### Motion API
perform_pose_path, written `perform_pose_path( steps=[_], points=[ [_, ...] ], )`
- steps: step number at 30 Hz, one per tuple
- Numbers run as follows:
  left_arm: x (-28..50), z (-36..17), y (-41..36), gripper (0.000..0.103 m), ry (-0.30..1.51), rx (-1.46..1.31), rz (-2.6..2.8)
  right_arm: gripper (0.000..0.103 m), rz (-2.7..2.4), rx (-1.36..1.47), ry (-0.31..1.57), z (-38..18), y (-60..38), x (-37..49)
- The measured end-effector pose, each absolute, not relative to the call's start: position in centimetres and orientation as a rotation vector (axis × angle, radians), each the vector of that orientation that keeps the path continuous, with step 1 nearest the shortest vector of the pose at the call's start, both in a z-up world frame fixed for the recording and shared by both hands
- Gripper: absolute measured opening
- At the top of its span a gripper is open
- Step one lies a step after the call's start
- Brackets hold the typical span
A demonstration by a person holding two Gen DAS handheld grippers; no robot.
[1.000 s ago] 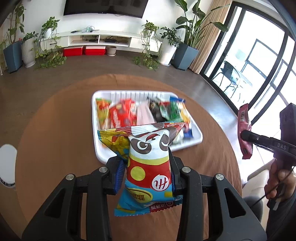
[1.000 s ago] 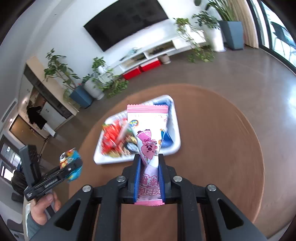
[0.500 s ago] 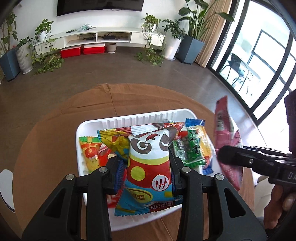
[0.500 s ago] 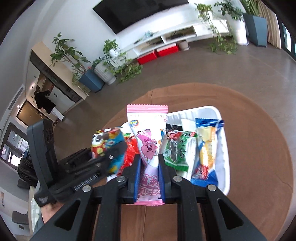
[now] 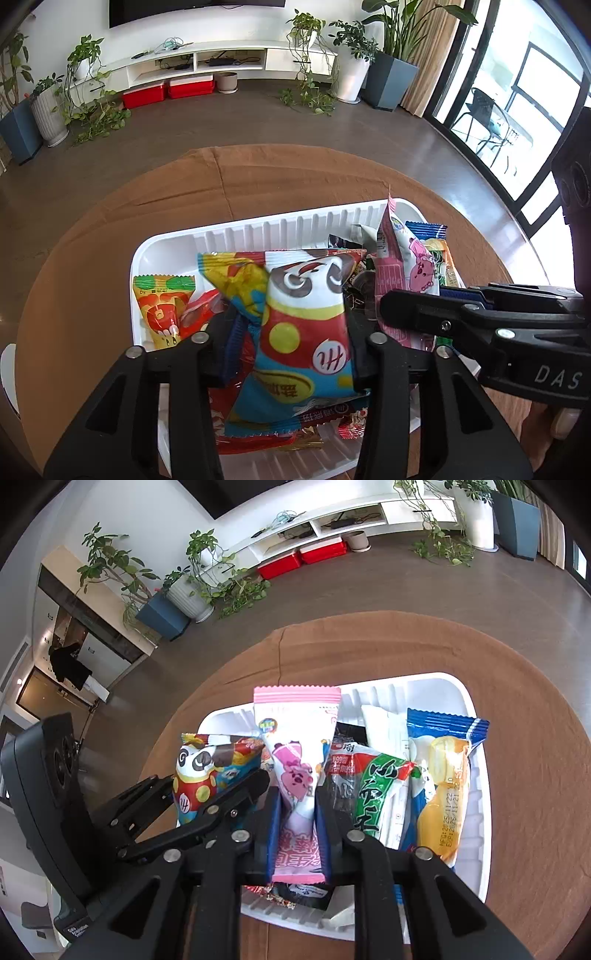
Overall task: Organize snacks
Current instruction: 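Carry the blue bag and pink packet with both tools over the tray, then open both tools to drop the bags into the tray and withdraw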
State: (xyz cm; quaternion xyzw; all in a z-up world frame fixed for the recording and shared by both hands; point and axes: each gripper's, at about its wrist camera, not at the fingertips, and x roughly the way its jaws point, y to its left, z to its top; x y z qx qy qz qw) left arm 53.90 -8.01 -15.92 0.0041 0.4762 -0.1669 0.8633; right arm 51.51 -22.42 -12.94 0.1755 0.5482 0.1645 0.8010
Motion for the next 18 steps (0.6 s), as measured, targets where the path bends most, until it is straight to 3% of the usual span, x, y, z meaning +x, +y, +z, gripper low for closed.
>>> perform_pose_path(
  steps=[7,9,11,18],
  points=[
    [53.9,-15.7,-8.2,0.054,0.990,0.020,-0.352,0.027,0.349,0.384,1.177,-13.1,-22.9,51.5],
    [54.0,-15.6,-8.1,0.062,0.986,0.022,-0.356,0.027,0.342,0.387,1.177,-13.1,-23.2,51.5],
    [53.8,-15.5,-8.3,0.071,0.986,0.032,-0.365,0.034,0.341,0.397,1.174,-13.1,-23.6,51.5],
    [53.5,-15.3,-8.4,0.074,0.978,0.042,-0.357,0.035,0.343,0.404,1.168,-13.0,-23.7,51.4]
  ],
)
